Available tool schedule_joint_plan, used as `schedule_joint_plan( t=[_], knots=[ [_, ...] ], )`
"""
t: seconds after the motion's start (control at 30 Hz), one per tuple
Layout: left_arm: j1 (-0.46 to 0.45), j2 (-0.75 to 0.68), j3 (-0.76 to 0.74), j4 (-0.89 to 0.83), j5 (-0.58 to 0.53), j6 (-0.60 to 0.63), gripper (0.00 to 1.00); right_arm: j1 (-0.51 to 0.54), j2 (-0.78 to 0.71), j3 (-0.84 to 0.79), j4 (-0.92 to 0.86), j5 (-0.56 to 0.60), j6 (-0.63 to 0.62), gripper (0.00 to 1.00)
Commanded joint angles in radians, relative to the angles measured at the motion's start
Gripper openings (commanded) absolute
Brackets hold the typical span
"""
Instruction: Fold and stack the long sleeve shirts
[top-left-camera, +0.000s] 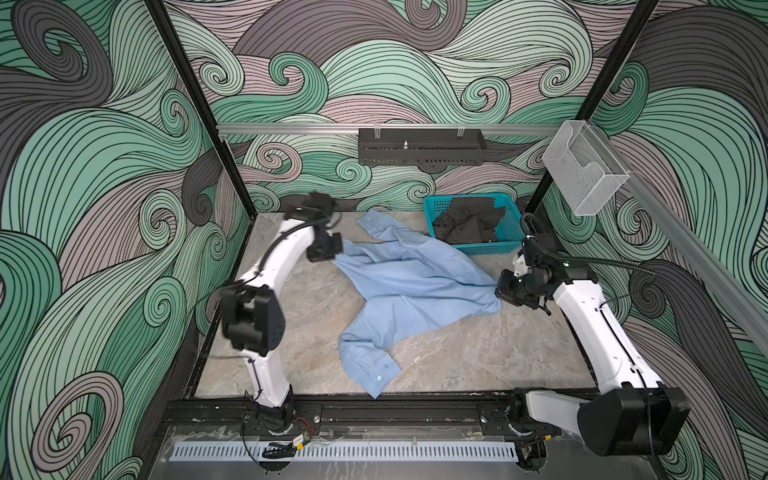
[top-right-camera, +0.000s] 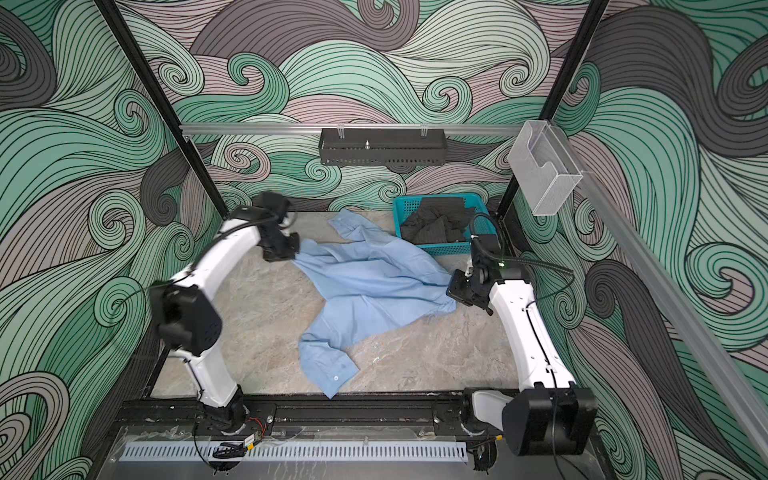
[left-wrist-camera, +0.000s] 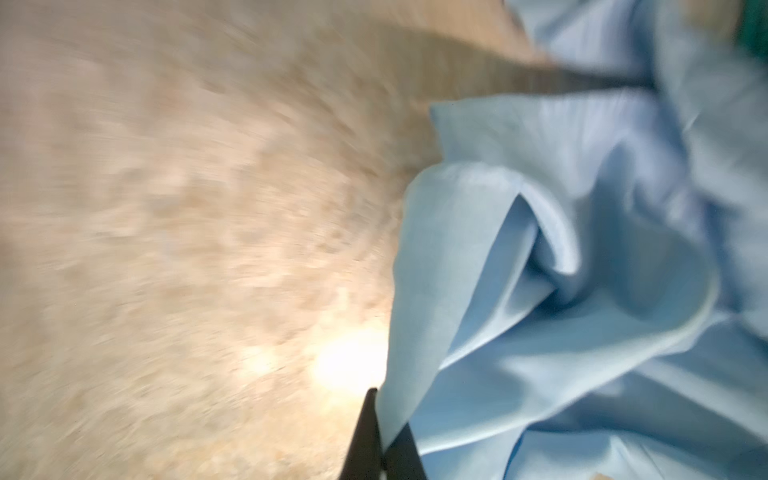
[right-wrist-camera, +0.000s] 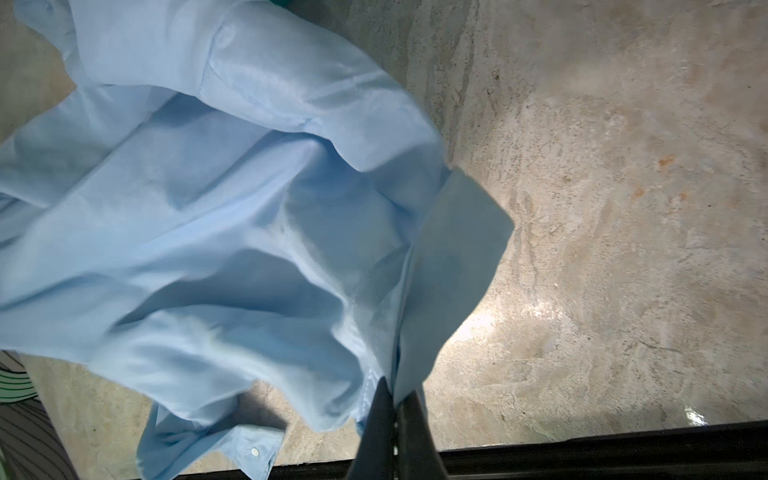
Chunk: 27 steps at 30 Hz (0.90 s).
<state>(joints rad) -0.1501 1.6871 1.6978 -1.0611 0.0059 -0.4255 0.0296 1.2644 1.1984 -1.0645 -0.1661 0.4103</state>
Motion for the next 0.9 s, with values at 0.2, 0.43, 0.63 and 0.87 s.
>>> schedule_joint_plan(
  t=[0.2, 0.43, 0.63, 0.87],
  knots=[
    [0.198, -0.600, -0.672, 0.147, -0.042, -0.240, 0.00, 0.018, 0.115, 0.007, 0.061, -0.045, 0.009, 0.00],
    [0.199, -0.691, -0.895, 0.156, 0.036, -0.314, 0.00, 0.043, 0.145, -0.082, 0.043, -0.022, -0.033, 0.00],
    [0.195, -0.727, -0.923, 0.067, 0.133, -0.347, 0.00, 0.043, 0.104, -0.161, 0.030, 0.053, -0.033, 0.00],
    [0.195, -0.900, -0.924, 0.000, 0.220, -0.383, 0.55, 0.041, 0.025, -0.179, 0.012, 0.108, -0.010, 0.34]
  ],
)
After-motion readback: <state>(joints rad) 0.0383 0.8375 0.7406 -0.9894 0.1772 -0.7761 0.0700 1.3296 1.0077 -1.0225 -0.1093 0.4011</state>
